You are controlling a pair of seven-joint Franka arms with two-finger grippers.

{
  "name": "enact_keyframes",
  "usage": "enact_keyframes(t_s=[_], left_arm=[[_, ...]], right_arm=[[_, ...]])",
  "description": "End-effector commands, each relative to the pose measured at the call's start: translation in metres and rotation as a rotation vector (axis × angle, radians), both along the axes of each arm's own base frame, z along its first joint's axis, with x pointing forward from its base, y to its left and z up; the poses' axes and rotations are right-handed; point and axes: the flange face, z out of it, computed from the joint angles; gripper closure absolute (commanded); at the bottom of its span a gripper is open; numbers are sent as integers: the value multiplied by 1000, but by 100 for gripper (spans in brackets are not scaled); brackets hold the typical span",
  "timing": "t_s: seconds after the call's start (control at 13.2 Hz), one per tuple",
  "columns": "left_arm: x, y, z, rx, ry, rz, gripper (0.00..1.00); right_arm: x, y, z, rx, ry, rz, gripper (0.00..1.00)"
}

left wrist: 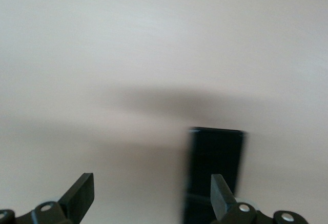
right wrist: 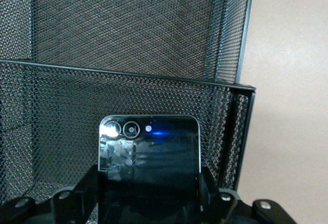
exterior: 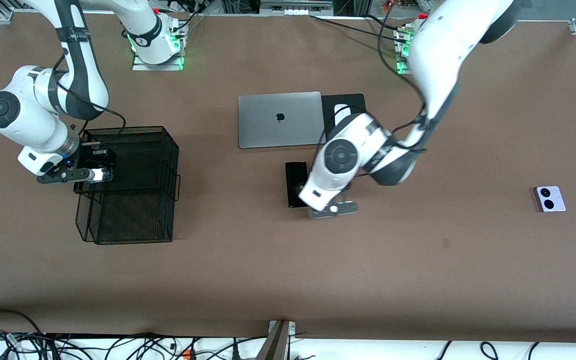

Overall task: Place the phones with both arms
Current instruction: 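Release the flip phone into the organizer while the left gripper releases the tall phone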

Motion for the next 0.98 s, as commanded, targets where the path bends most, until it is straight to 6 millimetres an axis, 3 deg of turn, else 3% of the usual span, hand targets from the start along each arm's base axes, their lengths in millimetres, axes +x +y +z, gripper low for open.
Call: enact_keyframes(t_s=[0.0, 0.08, 0.15, 0.38, 0.45, 0.53, 0.61, 0.68, 0.91], left_arm=[[16, 106, 10, 130, 145, 106, 0], [23, 152, 6, 175, 206, 113, 0], [32, 212, 0, 216, 265, 77, 0], [49, 361, -4, 163, 332, -77, 0], [51, 410, -13, 149, 337, -101, 0], [51, 445, -17, 146, 324, -106, 0], [49, 484, -27, 188, 303, -90, 0], [45, 536, -38, 222, 255, -88, 0], [32, 626, -67, 164, 108, -202, 0]], right_arm=[[7, 1, 13, 35, 1, -18, 0], [13, 4, 23, 40, 10, -15, 0], [20, 7, 39, 47, 23, -14, 0], [37, 22, 86, 60, 50, -11, 0], [41, 33, 103, 64, 59, -19, 0], [45, 44, 121, 65, 63, -38, 0], [48, 65, 135, 68, 62, -52, 0], [50, 88, 145, 70, 57, -71, 0], [53, 173, 149, 66, 42, -151, 0]])
